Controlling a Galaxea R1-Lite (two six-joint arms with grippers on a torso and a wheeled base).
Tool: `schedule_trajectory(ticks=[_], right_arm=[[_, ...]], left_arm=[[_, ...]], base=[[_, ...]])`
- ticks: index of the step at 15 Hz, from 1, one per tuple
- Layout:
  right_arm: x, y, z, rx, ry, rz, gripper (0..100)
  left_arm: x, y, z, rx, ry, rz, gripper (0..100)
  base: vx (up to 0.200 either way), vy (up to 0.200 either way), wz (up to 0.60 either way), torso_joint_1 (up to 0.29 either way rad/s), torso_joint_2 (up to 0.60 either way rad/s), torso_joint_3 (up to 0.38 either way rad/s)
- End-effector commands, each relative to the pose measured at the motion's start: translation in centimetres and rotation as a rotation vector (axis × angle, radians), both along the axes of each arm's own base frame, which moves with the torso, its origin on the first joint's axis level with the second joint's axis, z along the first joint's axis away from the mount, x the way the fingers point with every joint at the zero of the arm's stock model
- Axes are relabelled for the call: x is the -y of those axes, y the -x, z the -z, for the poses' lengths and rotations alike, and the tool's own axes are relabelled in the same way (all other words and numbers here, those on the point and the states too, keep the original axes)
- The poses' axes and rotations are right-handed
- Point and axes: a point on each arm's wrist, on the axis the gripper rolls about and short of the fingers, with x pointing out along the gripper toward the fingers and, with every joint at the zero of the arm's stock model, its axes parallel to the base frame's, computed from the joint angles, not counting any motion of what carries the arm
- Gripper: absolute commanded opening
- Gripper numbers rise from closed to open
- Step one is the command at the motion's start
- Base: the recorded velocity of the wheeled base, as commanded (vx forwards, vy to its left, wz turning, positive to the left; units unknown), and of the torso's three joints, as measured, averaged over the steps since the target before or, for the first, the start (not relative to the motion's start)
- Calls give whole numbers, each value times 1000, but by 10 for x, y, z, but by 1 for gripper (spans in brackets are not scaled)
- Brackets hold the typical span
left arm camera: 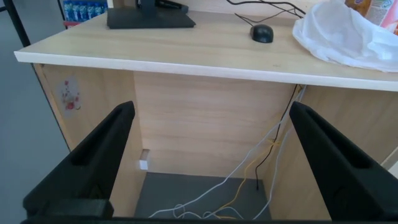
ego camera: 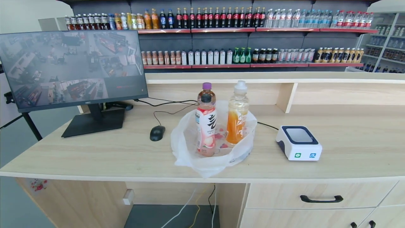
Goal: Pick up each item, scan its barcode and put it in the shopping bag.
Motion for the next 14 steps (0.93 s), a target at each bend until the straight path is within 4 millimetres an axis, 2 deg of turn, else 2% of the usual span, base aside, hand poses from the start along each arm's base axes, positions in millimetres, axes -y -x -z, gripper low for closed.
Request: schedule_trajectory(ticks=[1, 14], right_arm=[[0, 0, 0, -2, -1, 0, 100], [0, 0, 0, -2, -1, 0, 100]], left_arm=[[0, 0, 0, 1, 0, 0, 100], [0, 0, 0, 1, 0, 0, 100]], base=[[0, -200, 0, 2, -2, 2], [0, -200, 0, 1, 4, 2]])
